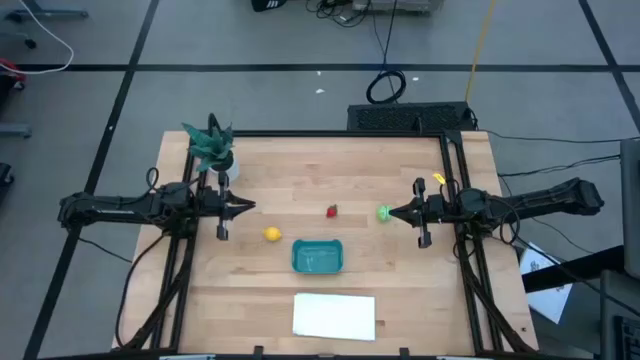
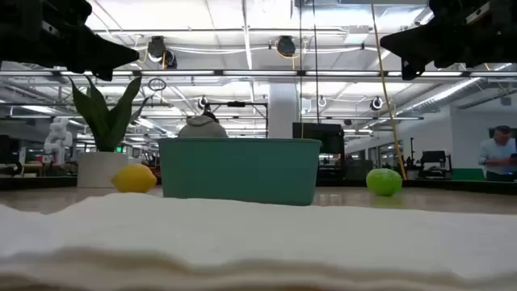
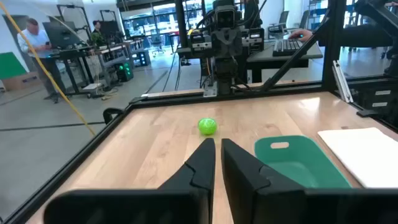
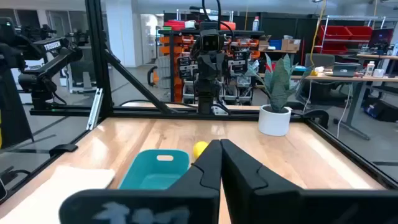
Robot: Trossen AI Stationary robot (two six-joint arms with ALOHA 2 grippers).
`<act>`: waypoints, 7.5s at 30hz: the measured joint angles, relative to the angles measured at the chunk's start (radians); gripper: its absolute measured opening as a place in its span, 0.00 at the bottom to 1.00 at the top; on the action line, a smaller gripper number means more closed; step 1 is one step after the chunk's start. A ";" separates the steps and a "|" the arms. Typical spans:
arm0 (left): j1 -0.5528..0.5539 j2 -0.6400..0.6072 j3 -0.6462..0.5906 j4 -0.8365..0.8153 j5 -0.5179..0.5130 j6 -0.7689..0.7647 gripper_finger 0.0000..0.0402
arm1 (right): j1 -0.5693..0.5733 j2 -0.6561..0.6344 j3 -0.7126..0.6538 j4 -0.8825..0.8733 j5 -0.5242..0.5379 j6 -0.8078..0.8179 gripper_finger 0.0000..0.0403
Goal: Pick and placing Produce into tupperware
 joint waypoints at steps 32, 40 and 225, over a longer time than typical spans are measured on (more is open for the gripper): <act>0.000 0.000 0.000 0.000 0.000 0.000 0.08 | 0.000 0.000 0.000 0.000 0.000 0.000 0.00; 0.000 0.000 0.000 0.000 0.000 0.000 0.08 | 0.000 0.000 0.000 0.000 0.000 0.000 0.00; 0.086 0.594 0.743 -0.350 -0.006 -0.093 0.08 | -0.001 0.064 0.000 0.144 0.006 -0.082 0.00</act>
